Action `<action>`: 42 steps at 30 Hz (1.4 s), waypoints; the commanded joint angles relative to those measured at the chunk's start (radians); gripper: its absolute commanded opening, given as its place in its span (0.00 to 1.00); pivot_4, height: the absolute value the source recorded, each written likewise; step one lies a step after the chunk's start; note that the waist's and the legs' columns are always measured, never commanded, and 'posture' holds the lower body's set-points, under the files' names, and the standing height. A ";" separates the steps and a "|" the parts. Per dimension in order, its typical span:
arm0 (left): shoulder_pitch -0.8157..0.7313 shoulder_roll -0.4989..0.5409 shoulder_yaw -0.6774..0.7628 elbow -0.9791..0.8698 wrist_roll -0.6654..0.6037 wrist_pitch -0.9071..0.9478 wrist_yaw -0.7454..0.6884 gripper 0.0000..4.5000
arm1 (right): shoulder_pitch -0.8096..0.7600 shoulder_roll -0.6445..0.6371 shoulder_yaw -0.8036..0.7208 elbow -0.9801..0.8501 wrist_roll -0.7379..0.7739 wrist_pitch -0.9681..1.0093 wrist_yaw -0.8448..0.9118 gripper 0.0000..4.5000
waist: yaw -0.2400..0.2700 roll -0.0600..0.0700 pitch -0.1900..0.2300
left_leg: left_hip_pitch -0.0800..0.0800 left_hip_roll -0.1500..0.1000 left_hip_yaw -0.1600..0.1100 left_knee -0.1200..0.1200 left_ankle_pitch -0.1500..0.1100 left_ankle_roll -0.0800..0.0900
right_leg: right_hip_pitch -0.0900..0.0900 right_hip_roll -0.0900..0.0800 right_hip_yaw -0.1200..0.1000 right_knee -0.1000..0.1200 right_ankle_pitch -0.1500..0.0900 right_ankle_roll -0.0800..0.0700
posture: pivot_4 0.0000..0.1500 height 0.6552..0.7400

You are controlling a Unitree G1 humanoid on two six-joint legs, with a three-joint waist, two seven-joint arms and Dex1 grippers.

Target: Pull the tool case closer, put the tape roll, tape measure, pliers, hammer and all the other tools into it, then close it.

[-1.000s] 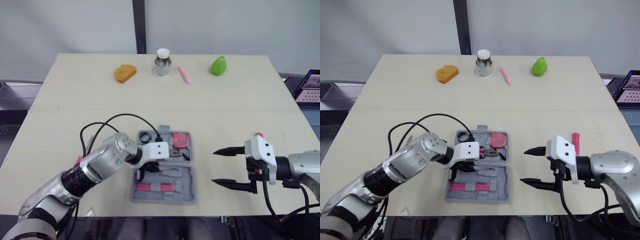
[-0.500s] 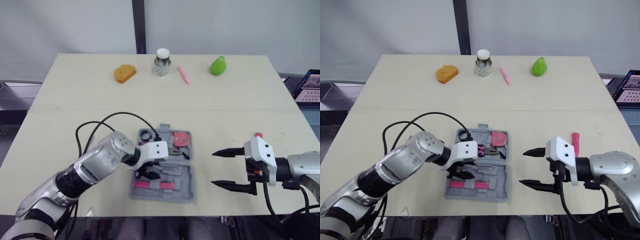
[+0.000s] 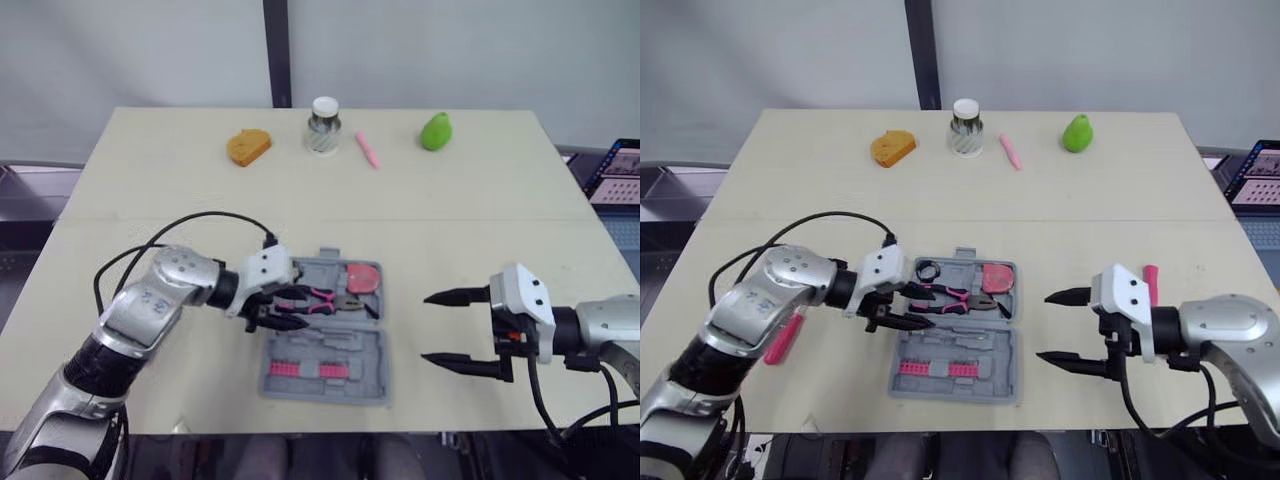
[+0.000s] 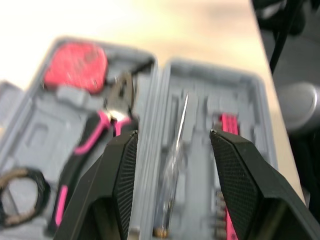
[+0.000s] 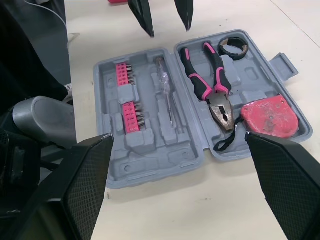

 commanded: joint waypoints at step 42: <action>0.134 -0.113 -0.101 0.242 0.194 -0.393 0.033 0.01 | 0.008 0.006 -0.053 -0.041 0.050 0.058 -0.055 1.00 | -0.001 0.000 0.000 | 0.000 0.000 0.000 0.000 0.000 0.000 | 0.000 0.000 0.000 0.000 0.000 0.000 | 1.00 1.00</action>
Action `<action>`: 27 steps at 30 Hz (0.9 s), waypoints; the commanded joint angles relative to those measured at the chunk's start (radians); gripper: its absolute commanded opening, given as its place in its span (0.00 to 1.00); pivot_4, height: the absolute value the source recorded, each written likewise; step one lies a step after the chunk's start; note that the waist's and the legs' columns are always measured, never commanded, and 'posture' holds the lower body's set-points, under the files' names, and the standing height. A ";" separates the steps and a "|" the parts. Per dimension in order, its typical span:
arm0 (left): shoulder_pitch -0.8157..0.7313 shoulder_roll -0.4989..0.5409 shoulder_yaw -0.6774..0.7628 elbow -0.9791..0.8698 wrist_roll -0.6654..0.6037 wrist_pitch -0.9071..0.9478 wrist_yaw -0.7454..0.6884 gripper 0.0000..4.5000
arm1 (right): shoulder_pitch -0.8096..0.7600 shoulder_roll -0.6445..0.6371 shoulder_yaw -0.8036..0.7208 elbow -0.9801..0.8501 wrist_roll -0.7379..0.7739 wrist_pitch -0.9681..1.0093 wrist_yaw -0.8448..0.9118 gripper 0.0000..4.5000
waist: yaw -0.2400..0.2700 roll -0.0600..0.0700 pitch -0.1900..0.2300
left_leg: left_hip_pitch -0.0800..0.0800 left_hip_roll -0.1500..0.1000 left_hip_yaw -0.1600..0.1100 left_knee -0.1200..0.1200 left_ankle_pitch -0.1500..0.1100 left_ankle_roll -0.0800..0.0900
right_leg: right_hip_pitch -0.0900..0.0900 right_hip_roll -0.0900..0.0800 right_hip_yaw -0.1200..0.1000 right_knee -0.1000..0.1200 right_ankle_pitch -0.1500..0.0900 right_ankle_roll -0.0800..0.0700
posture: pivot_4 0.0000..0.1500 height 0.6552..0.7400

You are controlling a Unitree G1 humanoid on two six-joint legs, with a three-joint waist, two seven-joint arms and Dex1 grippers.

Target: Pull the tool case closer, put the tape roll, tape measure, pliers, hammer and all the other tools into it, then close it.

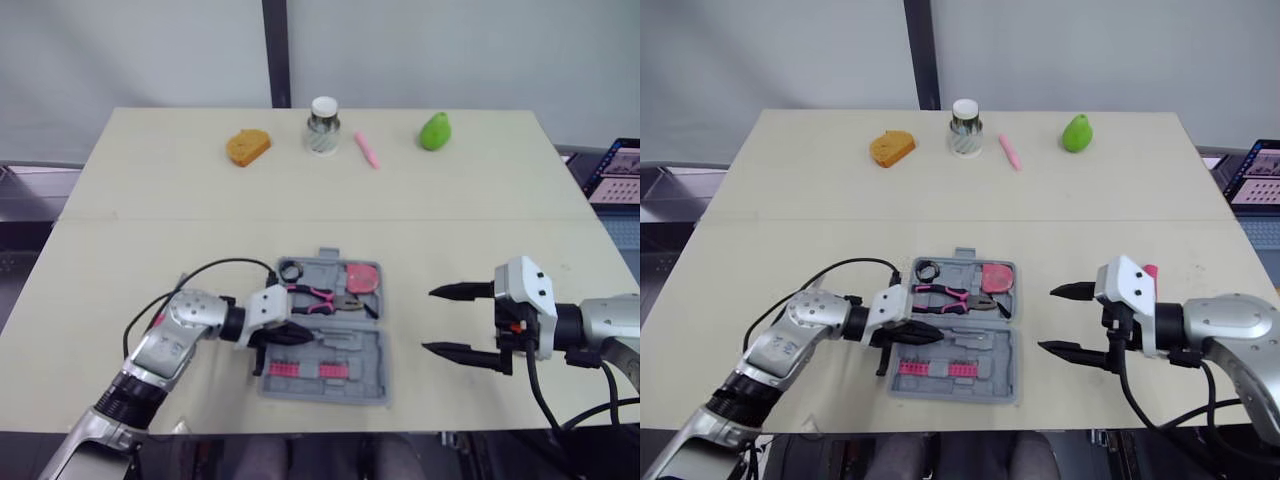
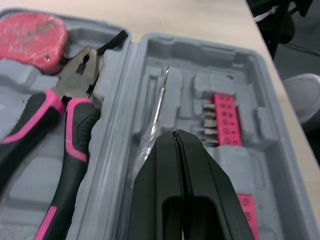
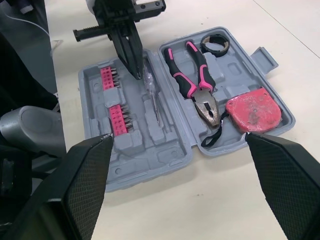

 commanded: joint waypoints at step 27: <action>-0.016 -0.052 0.048 -0.037 -0.057 0.056 -0.019 0.01 | 0.023 -0.004 -0.050 -0.058 0.042 0.021 -0.024 1.00 | -0.001 0.000 0.000 | 0.000 0.000 0.000 0.000 0.000 0.000 | 0.000 0.000 0.000 0.000 0.000 0.000 | 1.00 1.00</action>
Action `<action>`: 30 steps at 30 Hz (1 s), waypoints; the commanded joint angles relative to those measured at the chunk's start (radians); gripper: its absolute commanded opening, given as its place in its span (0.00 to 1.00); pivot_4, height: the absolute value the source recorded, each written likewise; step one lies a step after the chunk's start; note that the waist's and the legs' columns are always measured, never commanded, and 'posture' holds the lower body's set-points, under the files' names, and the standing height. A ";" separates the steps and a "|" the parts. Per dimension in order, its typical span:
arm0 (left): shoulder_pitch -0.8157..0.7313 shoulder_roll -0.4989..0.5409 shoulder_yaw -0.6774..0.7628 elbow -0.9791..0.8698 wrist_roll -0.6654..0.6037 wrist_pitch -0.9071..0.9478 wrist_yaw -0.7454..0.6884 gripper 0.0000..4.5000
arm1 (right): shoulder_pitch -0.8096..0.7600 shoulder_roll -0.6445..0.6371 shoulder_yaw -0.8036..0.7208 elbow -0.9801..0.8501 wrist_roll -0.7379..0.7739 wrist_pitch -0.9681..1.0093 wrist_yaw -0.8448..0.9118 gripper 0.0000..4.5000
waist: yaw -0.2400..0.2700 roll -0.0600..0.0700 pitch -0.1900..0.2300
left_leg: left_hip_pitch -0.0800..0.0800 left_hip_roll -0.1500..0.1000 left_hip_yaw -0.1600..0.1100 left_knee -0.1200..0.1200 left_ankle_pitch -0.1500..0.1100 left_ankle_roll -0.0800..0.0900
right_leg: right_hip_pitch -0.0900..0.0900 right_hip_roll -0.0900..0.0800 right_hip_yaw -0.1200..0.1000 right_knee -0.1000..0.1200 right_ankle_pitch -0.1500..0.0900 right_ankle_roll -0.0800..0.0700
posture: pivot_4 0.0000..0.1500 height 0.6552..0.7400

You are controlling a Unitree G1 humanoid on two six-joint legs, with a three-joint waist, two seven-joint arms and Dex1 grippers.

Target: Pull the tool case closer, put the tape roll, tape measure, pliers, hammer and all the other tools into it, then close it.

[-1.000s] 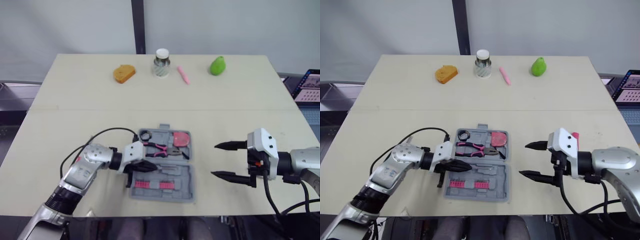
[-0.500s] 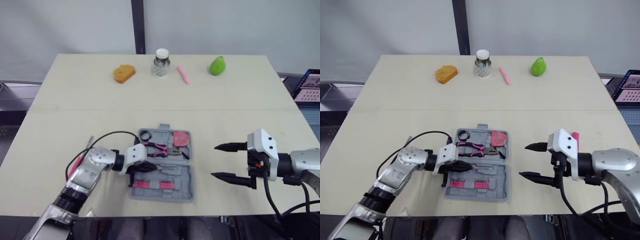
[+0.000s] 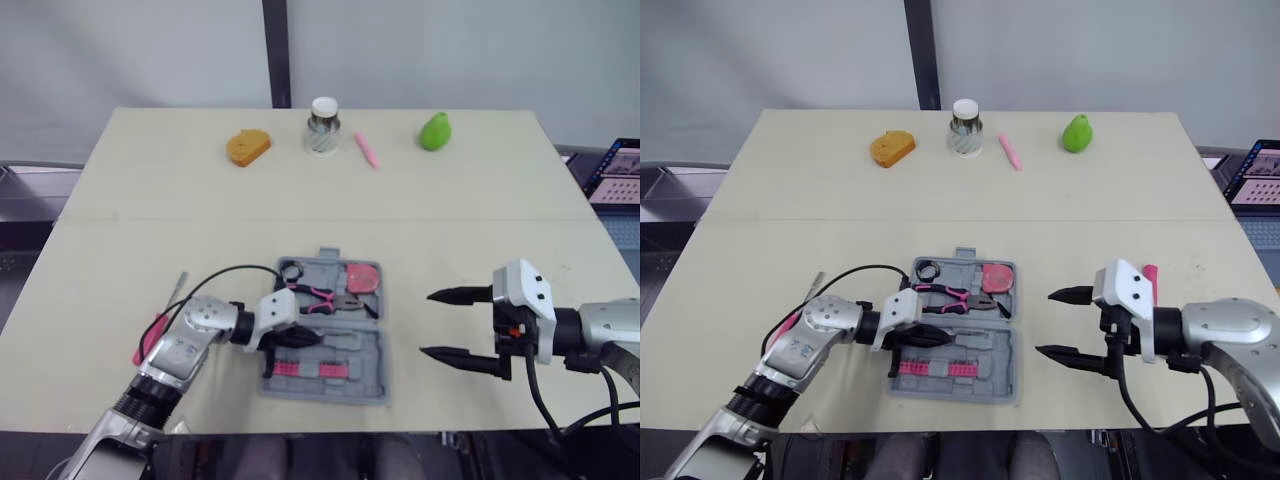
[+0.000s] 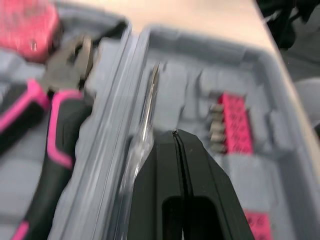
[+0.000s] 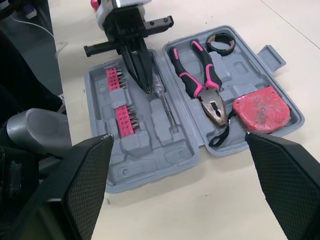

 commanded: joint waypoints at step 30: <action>-0.026 0.005 -0.080 0.150 0.192 -0.147 0.068 0.01 | -0.002 -0.009 -0.041 -0.027 0.019 -0.004 -0.008 1.00 | 0.007 0.000 -0.001 | 0.001 -0.001 0.000 0.000 0.000 0.000 | 0.002 0.000 0.000 0.000 0.000 0.000 | 1.00 1.00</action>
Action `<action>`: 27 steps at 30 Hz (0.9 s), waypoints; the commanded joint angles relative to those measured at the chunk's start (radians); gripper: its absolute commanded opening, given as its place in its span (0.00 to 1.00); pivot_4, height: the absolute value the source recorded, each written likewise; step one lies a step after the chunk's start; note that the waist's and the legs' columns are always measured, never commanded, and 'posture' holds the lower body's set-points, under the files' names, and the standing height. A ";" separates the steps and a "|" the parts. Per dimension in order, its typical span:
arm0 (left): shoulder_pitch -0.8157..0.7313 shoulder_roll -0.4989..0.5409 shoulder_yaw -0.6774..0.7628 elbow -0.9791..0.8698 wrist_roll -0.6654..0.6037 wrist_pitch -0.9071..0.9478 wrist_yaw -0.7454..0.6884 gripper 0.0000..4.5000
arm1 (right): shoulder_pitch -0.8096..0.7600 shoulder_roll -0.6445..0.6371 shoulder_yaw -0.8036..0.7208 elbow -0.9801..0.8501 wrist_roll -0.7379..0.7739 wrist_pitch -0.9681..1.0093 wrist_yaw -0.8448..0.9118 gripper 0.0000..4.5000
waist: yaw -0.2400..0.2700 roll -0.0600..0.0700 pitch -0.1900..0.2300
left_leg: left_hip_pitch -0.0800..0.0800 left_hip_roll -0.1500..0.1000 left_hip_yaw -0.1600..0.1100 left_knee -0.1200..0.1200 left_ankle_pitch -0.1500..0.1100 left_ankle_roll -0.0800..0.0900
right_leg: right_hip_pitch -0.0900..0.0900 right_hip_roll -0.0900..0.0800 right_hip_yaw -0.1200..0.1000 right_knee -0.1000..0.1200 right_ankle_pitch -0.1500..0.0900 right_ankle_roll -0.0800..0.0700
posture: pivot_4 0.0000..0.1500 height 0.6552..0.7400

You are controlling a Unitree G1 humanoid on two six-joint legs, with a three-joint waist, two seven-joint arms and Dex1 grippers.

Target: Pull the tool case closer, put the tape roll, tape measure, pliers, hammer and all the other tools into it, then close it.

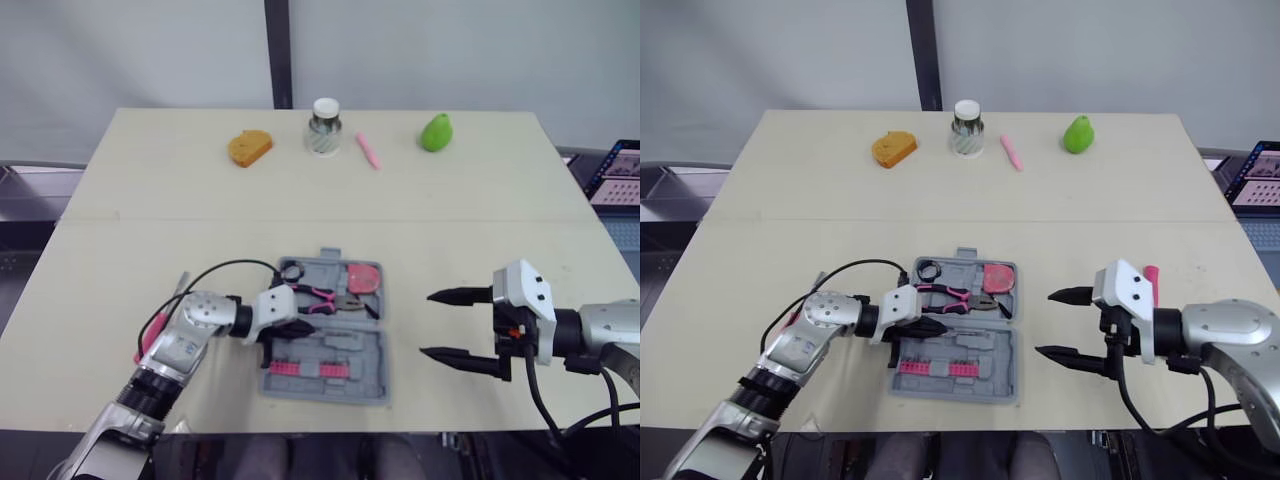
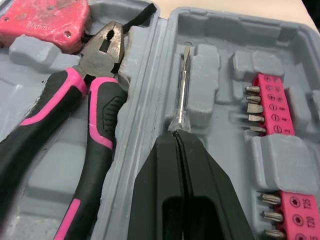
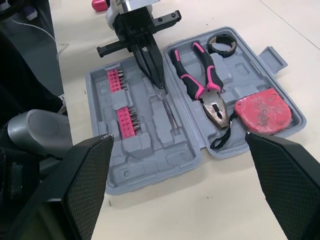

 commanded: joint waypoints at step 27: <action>0.011 0.012 -0.123 0.068 0.202 -0.145 0.022 0.01 | -0.002 -0.010 -0.035 -0.022 -0.005 -0.016 -0.016 1.00 | 0.022 0.001 -0.002 | 0.002 0.000 0.000 0.000 0.000 0.000 | 0.002 0.000 0.000 0.000 0.000 0.000 | 1.00 1.00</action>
